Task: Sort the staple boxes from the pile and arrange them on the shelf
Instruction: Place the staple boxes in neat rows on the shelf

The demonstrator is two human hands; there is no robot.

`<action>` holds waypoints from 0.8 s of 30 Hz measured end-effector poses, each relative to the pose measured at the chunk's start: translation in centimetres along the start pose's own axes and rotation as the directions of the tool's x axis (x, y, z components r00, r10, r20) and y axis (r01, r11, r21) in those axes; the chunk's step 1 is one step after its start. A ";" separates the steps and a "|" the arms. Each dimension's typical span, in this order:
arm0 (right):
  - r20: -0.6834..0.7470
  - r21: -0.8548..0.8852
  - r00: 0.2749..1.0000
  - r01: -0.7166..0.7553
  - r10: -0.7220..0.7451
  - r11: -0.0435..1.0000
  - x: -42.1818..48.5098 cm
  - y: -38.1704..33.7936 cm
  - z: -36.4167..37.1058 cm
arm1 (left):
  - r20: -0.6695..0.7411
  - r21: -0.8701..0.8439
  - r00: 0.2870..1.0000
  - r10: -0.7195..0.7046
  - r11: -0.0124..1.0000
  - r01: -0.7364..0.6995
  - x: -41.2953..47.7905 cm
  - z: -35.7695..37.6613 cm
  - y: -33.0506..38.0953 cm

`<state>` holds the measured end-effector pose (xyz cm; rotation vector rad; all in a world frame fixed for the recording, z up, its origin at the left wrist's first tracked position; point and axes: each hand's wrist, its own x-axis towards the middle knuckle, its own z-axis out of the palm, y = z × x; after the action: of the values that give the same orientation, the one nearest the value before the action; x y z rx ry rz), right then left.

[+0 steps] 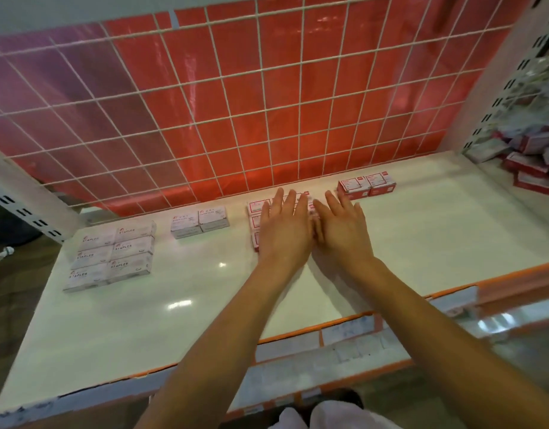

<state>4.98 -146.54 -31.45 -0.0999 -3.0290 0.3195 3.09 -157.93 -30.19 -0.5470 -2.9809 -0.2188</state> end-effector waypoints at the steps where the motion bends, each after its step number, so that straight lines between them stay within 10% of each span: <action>1: -0.010 0.004 1.000 -0.020 0.020 1.000 -0.4 0.6 -0.1 | 0.000 -0.001 1.000 0.020 1.000 -0.020 0.0 0.1 0.6; 24: -0.140 0.093 0.947 -0.280 0.291 0.956 -2.8 27.8 -6.9 | -0.014 0.004 0.952 0.306 0.952 -0.306 8.9 4.6 27.9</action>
<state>9.96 -118.17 -30.87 -0.5362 -2.8446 0.4216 4.51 -128.33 -30.13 -0.9894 -2.8285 -0.1920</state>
